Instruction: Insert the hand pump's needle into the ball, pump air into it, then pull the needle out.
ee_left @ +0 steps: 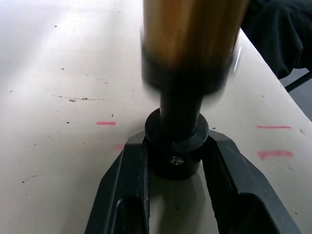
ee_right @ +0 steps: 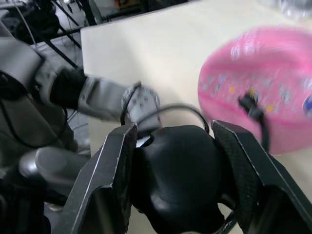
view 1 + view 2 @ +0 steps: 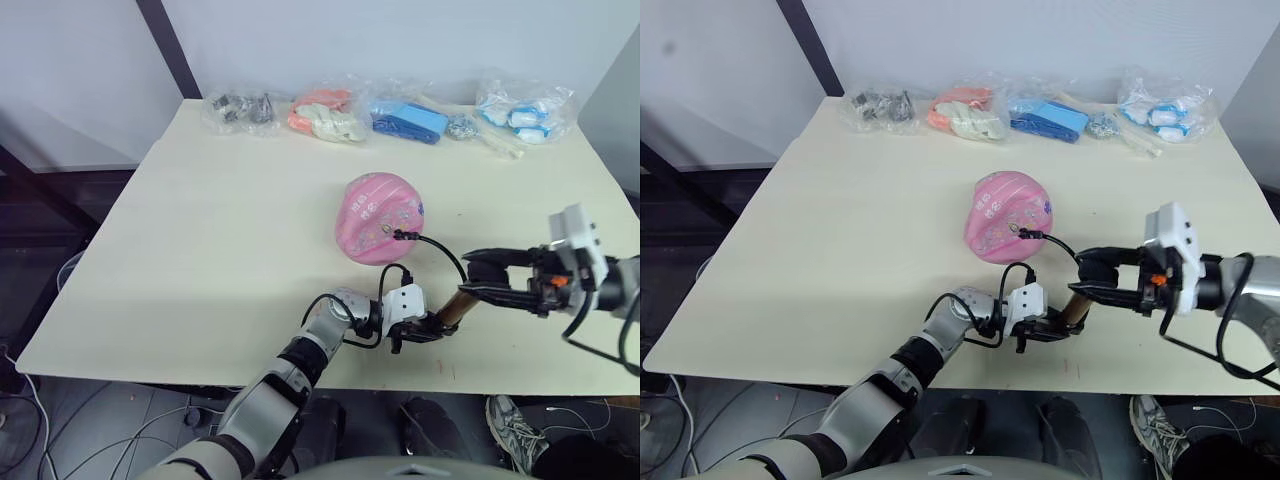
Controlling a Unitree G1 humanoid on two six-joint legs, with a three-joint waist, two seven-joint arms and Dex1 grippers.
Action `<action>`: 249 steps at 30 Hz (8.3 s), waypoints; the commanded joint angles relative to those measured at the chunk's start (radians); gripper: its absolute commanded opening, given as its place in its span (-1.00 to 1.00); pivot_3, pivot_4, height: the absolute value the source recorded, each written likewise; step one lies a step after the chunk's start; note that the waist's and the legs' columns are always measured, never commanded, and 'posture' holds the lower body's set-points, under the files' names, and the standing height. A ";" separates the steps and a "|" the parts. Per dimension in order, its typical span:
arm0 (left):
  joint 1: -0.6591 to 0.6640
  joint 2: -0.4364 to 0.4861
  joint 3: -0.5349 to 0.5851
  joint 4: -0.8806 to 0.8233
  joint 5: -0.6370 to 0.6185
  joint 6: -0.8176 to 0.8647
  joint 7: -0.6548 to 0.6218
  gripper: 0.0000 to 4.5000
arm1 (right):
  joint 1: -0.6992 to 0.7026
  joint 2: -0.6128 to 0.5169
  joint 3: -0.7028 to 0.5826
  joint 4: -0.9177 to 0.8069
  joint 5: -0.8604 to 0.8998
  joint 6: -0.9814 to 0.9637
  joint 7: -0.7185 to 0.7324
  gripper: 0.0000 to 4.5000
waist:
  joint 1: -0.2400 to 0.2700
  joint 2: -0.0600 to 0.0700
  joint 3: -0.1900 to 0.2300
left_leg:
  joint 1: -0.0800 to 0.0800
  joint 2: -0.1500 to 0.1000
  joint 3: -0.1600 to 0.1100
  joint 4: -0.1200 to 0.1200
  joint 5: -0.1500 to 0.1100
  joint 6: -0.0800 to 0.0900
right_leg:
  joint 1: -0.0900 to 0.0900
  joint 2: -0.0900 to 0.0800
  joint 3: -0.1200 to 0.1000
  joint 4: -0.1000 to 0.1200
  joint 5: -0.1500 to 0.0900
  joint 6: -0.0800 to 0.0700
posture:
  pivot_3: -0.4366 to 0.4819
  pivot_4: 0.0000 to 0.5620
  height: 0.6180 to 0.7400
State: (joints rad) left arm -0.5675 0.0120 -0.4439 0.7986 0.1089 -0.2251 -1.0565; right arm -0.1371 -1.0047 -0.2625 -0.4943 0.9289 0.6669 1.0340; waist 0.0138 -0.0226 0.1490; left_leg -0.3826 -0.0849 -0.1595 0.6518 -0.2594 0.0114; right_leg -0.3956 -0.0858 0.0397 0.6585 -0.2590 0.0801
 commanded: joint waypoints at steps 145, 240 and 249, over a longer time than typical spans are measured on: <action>-0.008 0.006 -0.015 0.123 0.041 -0.018 -0.004 -0.53 | 0.103 0.116 0.136 0.046 -0.166 -0.067 -0.019 -0.14 | 0.000 -0.004 -0.005 | 0.003 -0.001 0.000 0.000 -0.001 0.001 | 0.003 -0.001 -0.001 -0.001 0.000 0.001 | -0.05 -0.47 0.94; -0.029 0.004 -0.016 0.165 0.051 -0.042 -0.001 -0.53 | -0.233 -0.193 -0.265 0.088 0.345 0.270 -0.022 -0.14 | 0.001 -0.001 -0.002 | -0.001 -0.001 0.000 0.001 -0.001 0.002 | 0.001 -0.002 -0.001 -0.002 0.000 0.000 | -0.05 -0.47 0.94; -0.026 0.006 -0.016 0.162 0.051 -0.040 0.001 -0.53 | -0.249 -0.227 -0.253 0.116 0.322 0.291 0.028 -0.14 | 0.001 0.000 -0.001 | -0.001 -0.001 0.000 0.001 -0.001 0.002 | 0.000 -0.002 -0.001 -0.002 0.000 0.000 | -0.05 -0.47 0.94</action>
State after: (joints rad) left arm -0.6187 -0.0049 -0.4421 0.9039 0.1180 -0.2941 -1.0669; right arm -0.3632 -1.2112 -0.4533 -0.3821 1.2513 0.9731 1.0456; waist 0.0152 -0.0230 0.1480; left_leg -0.3836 -0.0857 -0.1591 0.6524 -0.2604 0.0132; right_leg -0.3953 -0.0874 0.0387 0.6566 -0.2589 0.0806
